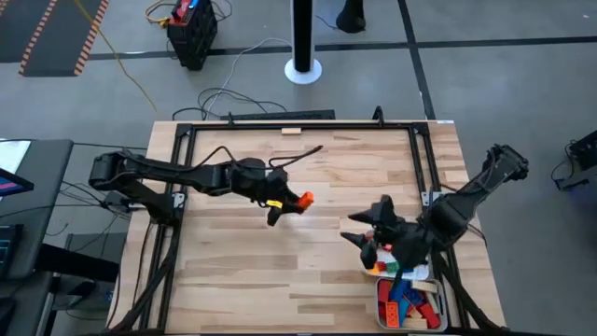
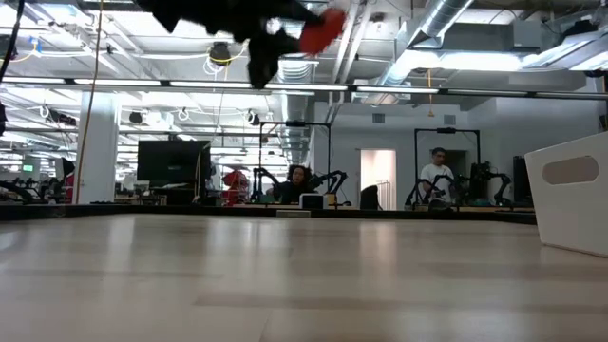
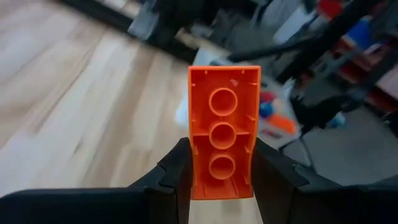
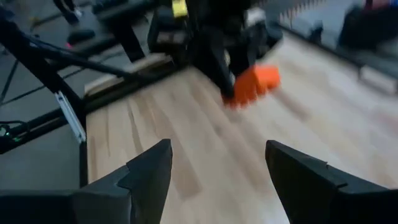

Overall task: Sort blocks by size
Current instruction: Put the big orange game piece into the gray bin

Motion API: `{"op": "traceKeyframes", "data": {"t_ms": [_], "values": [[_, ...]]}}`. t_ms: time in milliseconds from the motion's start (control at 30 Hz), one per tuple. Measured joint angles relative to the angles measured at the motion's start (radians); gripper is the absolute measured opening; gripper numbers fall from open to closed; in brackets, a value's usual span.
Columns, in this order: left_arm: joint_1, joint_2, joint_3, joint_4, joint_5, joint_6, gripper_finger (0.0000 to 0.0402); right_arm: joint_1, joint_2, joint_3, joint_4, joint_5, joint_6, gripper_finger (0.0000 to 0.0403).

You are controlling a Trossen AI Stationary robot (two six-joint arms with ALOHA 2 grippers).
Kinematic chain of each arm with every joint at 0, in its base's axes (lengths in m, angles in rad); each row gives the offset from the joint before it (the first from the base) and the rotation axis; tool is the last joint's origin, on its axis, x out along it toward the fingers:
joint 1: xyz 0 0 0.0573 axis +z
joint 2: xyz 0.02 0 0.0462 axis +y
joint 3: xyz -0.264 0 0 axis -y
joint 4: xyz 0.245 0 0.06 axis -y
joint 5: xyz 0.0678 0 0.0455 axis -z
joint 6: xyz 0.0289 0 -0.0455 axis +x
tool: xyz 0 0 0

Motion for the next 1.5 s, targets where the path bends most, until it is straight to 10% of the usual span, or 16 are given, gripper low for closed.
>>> {"op": "traceKeyframes", "data": {"t_ms": [300, 533, 1067, 1500], "values": [[-0.088, 0.001, 0.081, 0.053, -0.008, 0.024, 0.0118, -0.116, -0.013, 0.000, 0.322, -0.036, -0.452, 0.0306], [-0.117, 0.001, 0.134, 0.057, -0.010, 0.095, 0.0118, -0.211, 0.006, 0.000, 0.454, -0.206, -0.479, 0.0334], [-0.117, 0.001, 0.154, 0.144, -0.012, 0.229, 0.0118, -0.260, 0.074, 0.000, 0.580, -0.215, -0.479, 0.0360], [-0.122, 0.001, 0.154, 0.161, -0.053, 0.231, 0.0118, -0.275, 0.116, 0.000, 0.679, -0.215, -0.565, 0.0271]]}}
